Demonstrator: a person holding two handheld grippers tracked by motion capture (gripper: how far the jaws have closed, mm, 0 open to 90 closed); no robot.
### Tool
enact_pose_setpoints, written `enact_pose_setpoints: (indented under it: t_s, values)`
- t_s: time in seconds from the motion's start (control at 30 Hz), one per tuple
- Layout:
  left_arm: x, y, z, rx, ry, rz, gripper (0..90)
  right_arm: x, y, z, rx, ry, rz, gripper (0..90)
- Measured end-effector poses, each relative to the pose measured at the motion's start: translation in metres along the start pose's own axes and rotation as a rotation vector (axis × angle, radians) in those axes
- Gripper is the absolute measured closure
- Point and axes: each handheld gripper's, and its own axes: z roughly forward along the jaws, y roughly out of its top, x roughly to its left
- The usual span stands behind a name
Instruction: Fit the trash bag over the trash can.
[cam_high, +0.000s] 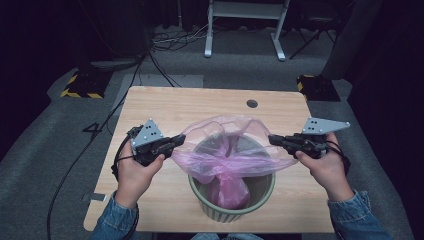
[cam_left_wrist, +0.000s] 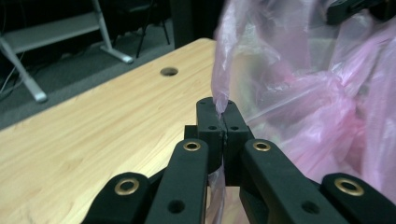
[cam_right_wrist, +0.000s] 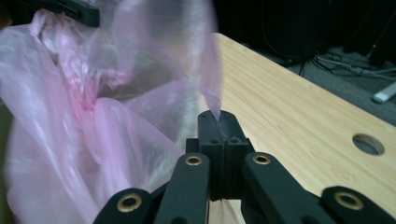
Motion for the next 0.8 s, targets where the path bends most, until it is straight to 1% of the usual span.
enact_pose_setpoints:
  t_s: [0.07, 0.2, 0.3, 0.33, 0.37, 0.43, 0.53, 0.6, 0.63, 0.7, 0.8]
  values:
    - [0.005, -0.004, 0.001, 0.014, 0.009, -0.01, 89.7, -0.004, -0.003, 0.001, 0.014, 0.002, 0.023, 90.0]
    - [0.013, -0.009, 0.001, 0.028, 0.02, -0.035, 89.7, -0.011, -0.008, 0.002, 0.036, -0.004, 0.052, 90.0]
    - [0.017, -0.012, 0.003, 0.05, 0.046, -0.039, 89.7, -0.016, -0.011, 0.003, 0.052, -0.011, 0.07, 90.0]
    - [0.018, -0.013, 0.005, 0.06, 0.042, -0.044, 89.6, -0.018, -0.012, 0.004, 0.061, -0.006, 0.08, 90.0]
    - [0.019, -0.016, 0.008, 0.077, 0.037, -0.052, 89.6, -0.019, -0.014, 0.006, 0.075, 0.009, 0.098, 90.0]
    - [0.019, -0.02, 0.013, 0.096, 0.032, -0.056, 89.5, -0.022, -0.019, 0.011, 0.083, 0.026, 0.119, 90.0]
    - [0.017, -0.027, 0.022, 0.134, 0.008, -0.065, 89.5, -0.023, -0.026, 0.019, 0.104, 0.037, 0.133, 90.0]
    - [0.016, -0.03, 0.026, 0.154, -0.006, -0.062, 89.5, -0.023, -0.032, 0.024, 0.123, 0.041, 0.138, 90.0]
    - [0.016, -0.031, 0.027, 0.166, -0.01, -0.059, 89.5, -0.023, -0.034, 0.026, 0.134, 0.044, 0.14, 90.0]
    - [0.015, -0.036, 0.028, 0.183, -0.018, -0.07, 89.6, -0.023, -0.039, 0.028, 0.156, 0.047, 0.144, 90.0]
    - [0.016, -0.044, 0.026, 0.198, -0.02, -0.08, 89.6, -0.023, -0.049, 0.027, 0.173, 0.053, 0.154, 90.0]
